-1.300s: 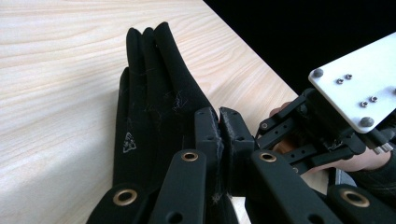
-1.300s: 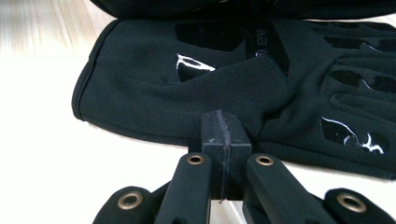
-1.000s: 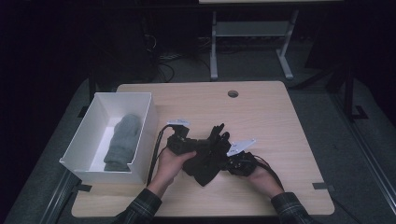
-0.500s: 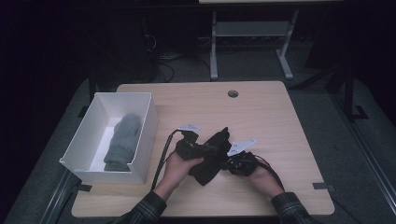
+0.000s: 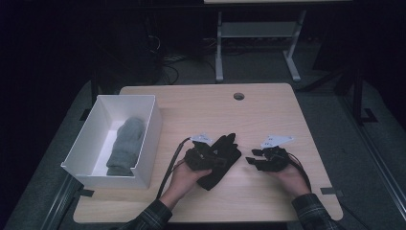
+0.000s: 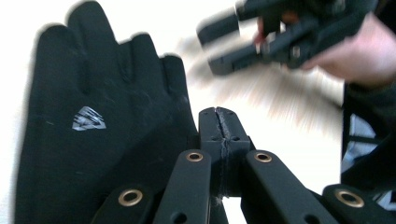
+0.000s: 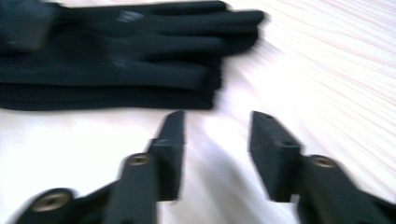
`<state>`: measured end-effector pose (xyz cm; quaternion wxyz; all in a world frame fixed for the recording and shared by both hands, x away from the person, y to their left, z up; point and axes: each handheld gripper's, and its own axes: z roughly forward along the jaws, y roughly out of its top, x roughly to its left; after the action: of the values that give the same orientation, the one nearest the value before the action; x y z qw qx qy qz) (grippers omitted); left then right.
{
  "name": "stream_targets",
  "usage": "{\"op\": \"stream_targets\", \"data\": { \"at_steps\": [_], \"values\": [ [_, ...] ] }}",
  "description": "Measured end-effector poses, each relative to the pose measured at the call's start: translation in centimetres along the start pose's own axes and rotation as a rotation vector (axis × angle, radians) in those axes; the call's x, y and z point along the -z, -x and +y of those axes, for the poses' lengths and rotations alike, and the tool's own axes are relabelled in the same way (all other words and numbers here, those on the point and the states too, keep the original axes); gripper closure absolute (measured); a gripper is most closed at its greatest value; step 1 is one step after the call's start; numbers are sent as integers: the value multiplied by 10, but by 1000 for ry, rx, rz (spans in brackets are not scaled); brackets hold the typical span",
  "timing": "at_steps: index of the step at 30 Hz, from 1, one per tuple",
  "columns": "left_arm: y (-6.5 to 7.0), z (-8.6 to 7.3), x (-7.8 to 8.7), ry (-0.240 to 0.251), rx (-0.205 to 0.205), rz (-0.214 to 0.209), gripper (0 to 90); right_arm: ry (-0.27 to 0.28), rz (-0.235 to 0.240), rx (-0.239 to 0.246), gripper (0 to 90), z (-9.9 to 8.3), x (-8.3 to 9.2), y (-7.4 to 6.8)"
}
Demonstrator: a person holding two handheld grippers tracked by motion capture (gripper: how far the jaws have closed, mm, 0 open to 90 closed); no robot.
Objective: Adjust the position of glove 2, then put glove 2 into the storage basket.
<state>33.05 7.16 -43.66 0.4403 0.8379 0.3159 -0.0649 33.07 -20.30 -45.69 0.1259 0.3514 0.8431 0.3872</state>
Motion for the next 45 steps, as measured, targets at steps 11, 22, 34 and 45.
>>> {"op": "stream_targets", "data": {
  "at_steps": [11,22,34,45],
  "values": [
    [4,-13,-19,-120,-62,53,895,-33,-73,-31,297,-7,-14,9],
    [1,-24,1,-179,-109,122,895,-48,-83,-50,204,-10,-20,10],
    [-8,-10,28,-147,-212,103,659,-25,-76,-40,137,-11,-24,11],
    [-33,13,26,-121,-325,129,266,-26,-76,-42,134,-11,-24,11]
  ]
}}
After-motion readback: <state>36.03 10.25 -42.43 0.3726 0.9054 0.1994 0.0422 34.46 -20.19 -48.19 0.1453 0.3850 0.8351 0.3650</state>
